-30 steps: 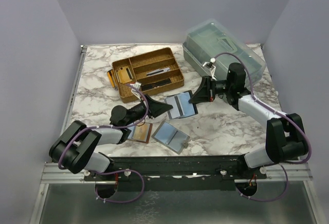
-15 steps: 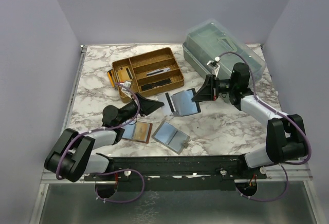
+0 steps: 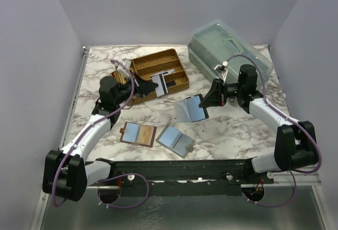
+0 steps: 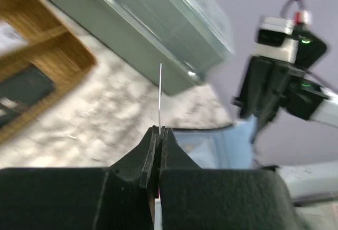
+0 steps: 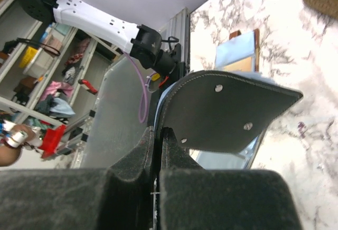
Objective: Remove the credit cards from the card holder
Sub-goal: Place the credit card in the storage box.
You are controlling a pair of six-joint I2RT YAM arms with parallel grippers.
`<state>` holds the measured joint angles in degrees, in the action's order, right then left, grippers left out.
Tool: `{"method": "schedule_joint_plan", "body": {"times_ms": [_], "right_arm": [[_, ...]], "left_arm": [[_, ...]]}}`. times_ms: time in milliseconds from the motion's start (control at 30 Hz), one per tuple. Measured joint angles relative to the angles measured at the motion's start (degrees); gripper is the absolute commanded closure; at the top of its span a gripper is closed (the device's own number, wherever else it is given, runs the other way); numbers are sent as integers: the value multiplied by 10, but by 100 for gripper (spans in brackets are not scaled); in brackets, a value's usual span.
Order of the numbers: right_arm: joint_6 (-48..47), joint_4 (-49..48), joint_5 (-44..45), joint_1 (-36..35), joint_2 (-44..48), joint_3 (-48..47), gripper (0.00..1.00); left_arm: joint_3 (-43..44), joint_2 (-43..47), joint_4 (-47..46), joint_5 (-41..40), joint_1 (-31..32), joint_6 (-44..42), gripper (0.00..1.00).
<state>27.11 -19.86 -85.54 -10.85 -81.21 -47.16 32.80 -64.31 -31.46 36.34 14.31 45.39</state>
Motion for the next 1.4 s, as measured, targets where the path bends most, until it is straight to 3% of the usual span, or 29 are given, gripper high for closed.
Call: {"method": "schedule_joint_plan", "body": {"times_ms": [133,300,467,667,1033,1400], "right_arm": [[-108,102,-4,0,-3,-37,100],[-258,242,3,1,-3,-89,100],[-313,295,3,1,-1,-87,100],[-334,318,3,5,-1,-83,100],[-343,329,1,8,-13,-83,100],[-343,330,-2,8,-28,-83,100]], "left_arm": [[191,-60,210,-45,-1,-162,100],[417,-223,422,-94,-7,-369,100],[551,-363,549,-129,-8,-508,100],[706,-508,652,-182,1,-617,100],[800,-592,731,-244,35,-780,100],[853,-655,748,-235,36,-854,100]]}}
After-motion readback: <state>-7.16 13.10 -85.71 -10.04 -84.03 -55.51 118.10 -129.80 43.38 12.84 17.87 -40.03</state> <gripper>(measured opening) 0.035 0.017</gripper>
